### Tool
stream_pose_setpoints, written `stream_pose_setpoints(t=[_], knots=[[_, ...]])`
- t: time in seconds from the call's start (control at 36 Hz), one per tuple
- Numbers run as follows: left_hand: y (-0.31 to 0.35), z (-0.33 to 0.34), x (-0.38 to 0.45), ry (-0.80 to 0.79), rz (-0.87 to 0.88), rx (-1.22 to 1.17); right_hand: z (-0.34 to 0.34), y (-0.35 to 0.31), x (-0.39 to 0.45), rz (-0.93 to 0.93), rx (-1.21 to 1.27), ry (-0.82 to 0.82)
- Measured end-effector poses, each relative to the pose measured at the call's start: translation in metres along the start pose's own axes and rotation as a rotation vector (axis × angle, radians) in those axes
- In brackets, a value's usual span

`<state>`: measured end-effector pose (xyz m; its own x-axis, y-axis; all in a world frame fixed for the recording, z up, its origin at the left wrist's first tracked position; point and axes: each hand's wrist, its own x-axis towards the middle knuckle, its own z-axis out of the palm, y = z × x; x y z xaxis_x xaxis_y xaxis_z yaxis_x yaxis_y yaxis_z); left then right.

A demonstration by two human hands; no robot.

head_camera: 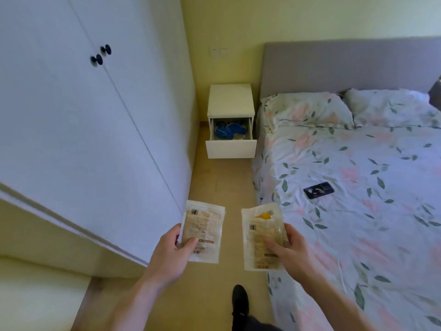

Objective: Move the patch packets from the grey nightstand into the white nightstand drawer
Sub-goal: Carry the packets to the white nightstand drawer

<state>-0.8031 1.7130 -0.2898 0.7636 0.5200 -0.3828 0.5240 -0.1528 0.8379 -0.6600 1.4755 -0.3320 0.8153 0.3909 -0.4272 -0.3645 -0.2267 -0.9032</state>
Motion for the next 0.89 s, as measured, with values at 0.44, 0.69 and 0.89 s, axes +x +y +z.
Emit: stream_pose_setpoints(t=[0.44, 0.69, 0.89], knots=[[0.087, -0.024, 0.239, -0.006, -0.023, -0.019, 0.001, -0.128, 0.227, -0.028, -0.112, 0.034], [0.116, -0.060, 0.407, -0.003, -0.002, -0.019, 0.035, -0.178, 0.348, 0.050, -0.015, 0.097], [0.126, -0.076, 0.534, -0.135, -0.127, -0.078, 0.057, -0.199, 0.421, 0.103, 0.023, 0.130]])
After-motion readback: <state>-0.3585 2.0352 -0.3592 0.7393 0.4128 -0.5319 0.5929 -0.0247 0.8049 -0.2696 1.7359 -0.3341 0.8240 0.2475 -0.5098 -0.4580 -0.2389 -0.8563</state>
